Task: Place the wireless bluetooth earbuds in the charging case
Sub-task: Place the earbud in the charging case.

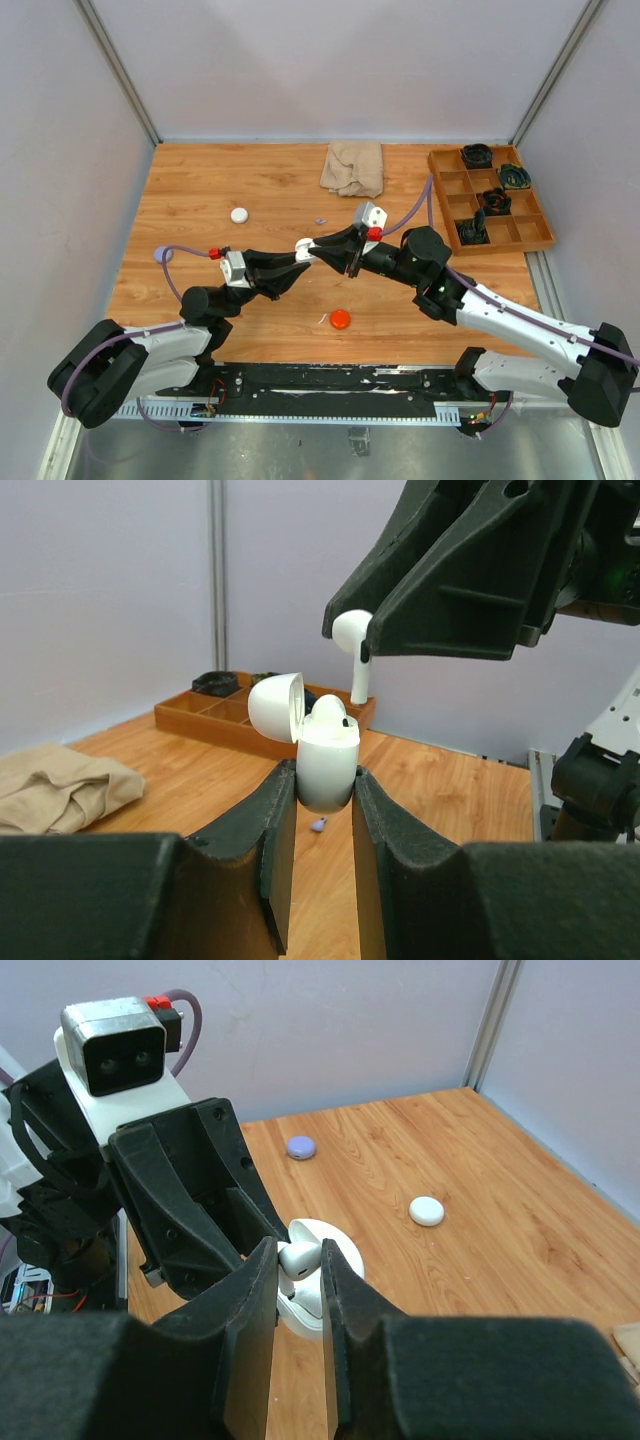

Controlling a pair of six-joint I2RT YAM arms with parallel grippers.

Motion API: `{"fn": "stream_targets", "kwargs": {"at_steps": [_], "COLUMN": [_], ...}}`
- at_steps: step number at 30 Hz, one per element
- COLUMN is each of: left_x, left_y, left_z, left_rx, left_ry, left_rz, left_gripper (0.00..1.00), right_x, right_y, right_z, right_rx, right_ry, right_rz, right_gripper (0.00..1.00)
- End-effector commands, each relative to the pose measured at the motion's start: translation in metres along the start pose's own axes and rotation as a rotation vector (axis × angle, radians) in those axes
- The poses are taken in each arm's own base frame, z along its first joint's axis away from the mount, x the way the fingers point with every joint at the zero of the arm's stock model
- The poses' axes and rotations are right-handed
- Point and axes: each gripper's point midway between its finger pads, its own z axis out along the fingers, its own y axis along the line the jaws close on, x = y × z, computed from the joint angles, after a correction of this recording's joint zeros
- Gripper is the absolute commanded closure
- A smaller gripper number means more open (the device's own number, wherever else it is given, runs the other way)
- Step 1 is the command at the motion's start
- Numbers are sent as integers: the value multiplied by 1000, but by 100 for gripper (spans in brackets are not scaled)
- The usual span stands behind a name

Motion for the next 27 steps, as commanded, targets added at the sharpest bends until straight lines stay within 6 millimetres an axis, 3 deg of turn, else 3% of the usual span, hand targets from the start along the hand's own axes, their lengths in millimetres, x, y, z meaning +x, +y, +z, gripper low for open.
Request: {"fn": "stream_targets", "kwargs": {"at_steps": [1, 27], "left_x": [-49, -65], "left_y": [-14, -15], "left_z": [9, 7], "left_rx": [71, 59], "left_ry": [-177, -229], "left_rz": [72, 80], "left_gripper": [100, 100], "right_x": [-16, -3], "right_y": [8, 10], "right_z": [6, 9], "right_rx": [-35, -41], "right_ry": [-56, -27], "right_rz": [-44, -47], "right_gripper": [85, 84]}}
